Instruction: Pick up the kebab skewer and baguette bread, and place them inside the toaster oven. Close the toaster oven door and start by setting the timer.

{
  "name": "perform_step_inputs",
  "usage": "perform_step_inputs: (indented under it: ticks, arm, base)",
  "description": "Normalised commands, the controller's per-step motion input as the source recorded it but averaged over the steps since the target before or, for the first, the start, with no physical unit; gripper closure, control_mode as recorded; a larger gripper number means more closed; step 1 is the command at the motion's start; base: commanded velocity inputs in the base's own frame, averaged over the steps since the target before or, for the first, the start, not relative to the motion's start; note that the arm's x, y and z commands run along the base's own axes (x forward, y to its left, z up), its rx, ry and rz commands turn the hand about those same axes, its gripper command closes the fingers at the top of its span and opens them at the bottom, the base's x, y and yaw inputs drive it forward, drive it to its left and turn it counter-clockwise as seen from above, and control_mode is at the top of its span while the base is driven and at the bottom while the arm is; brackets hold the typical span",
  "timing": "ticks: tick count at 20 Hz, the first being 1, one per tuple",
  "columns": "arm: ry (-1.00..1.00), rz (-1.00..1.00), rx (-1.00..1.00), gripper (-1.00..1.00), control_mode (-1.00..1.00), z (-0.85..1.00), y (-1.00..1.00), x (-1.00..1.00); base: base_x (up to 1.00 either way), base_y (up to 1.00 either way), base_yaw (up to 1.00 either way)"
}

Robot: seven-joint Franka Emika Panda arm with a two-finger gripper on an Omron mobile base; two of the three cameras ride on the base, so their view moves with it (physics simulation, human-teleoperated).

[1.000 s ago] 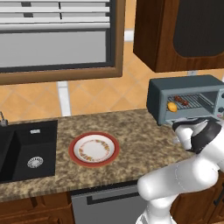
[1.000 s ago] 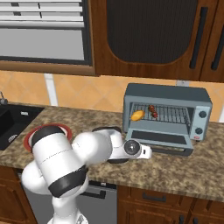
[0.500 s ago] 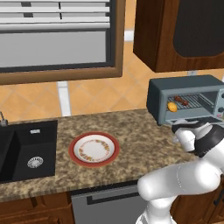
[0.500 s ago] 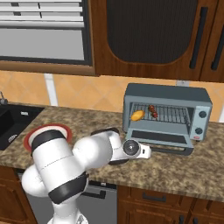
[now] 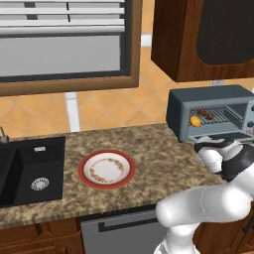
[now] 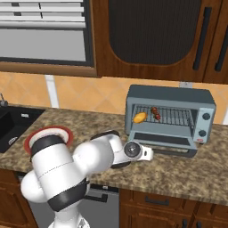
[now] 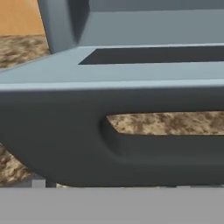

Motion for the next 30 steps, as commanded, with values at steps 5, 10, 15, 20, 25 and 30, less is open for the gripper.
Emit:
perform_step_inputs:
  ticks: [5,10,15,20,25,30]
  arm:
    - [0.06,0.0,0.03,-1.0,-1.0,1.0,-0.19,0.43]
    - [0.02,0.0,0.03,-1.0,-1.0,1.0,-0.19,0.51]
    - [0.0,0.0,0.03,-1.0,-1.0,0.96,-0.1,0.7]
    - [0.0,0.0,0.03,-1.0,-1.0,0.24,-0.01,0.7]
    - [0.0,0.0,0.0,-1.0,-1.0,-0.02,-0.05,0.33]
    - [0.01,0.0,0.0,-1.0,-1.0,-0.08,-0.16,0.19]
  base:
    - [0.0,0.0,0.0]
    - [0.0,0.0,0.0]
    - [0.0,0.0,0.0]
    - [0.0,0.0,0.0]
    - [0.0,0.0,0.0]
    - [0.0,0.0,0.0]
